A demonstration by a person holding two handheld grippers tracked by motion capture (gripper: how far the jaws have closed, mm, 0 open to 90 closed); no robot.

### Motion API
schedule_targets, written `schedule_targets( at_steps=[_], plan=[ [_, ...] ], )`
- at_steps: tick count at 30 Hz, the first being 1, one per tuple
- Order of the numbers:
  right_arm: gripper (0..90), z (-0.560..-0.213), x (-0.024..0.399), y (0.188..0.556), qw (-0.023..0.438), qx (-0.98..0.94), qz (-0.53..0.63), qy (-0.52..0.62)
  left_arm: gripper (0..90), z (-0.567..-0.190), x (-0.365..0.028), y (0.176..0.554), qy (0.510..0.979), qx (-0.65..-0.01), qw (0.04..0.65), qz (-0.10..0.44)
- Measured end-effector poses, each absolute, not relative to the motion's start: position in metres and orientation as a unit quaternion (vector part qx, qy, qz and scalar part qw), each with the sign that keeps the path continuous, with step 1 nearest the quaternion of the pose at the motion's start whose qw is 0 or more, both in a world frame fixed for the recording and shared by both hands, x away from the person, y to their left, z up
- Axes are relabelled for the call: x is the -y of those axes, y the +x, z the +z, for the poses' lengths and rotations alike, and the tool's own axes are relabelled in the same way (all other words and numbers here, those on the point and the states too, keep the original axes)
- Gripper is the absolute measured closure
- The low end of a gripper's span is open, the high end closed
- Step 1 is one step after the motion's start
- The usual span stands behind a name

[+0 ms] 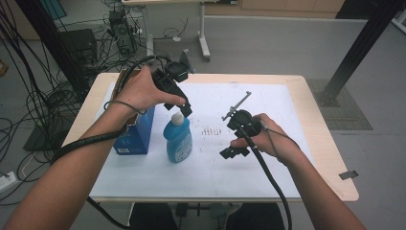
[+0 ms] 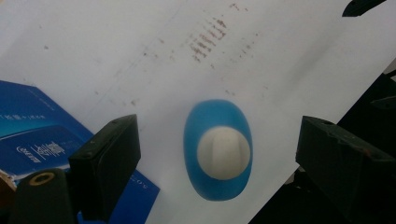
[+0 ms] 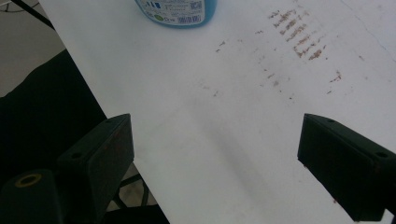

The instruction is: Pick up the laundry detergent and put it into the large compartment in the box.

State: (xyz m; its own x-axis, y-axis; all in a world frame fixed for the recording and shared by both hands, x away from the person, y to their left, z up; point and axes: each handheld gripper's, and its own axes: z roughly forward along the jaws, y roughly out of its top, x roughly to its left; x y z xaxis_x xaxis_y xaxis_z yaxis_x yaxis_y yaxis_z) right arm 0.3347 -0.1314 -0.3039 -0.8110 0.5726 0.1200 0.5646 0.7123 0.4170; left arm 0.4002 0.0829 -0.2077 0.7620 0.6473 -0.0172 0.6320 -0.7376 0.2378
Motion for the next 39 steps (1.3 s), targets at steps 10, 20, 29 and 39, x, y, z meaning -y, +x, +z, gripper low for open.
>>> schedule_targets(
  at_steps=[10, 20, 29, 39],
  plan=[
    [10.3, -0.305, 0.131, 0.334, 0.007, -0.925, 0.223, 0.307, 14.3, -0.223, -0.081, 0.399, 0.93, -0.35, 0.103, 0.043],
    [10.3, -0.306, 0.13, 0.333, 0.003, -0.924, 0.226, 0.307, 14.3, -0.237, -0.082, 0.397, 0.927, -0.359, 0.103, 0.043],
    [10.3, -0.308, 0.13, 0.332, 0.003, -0.925, 0.223, 0.308, 14.4, -0.251, -0.085, 0.393, 0.923, -0.366, 0.113, 0.042],
    [10.3, -0.309, 0.13, 0.333, 0.005, -0.925, 0.222, 0.308, 14.3, -0.266, -0.089, 0.391, 0.918, -0.375, 0.125, 0.031]
  ],
)
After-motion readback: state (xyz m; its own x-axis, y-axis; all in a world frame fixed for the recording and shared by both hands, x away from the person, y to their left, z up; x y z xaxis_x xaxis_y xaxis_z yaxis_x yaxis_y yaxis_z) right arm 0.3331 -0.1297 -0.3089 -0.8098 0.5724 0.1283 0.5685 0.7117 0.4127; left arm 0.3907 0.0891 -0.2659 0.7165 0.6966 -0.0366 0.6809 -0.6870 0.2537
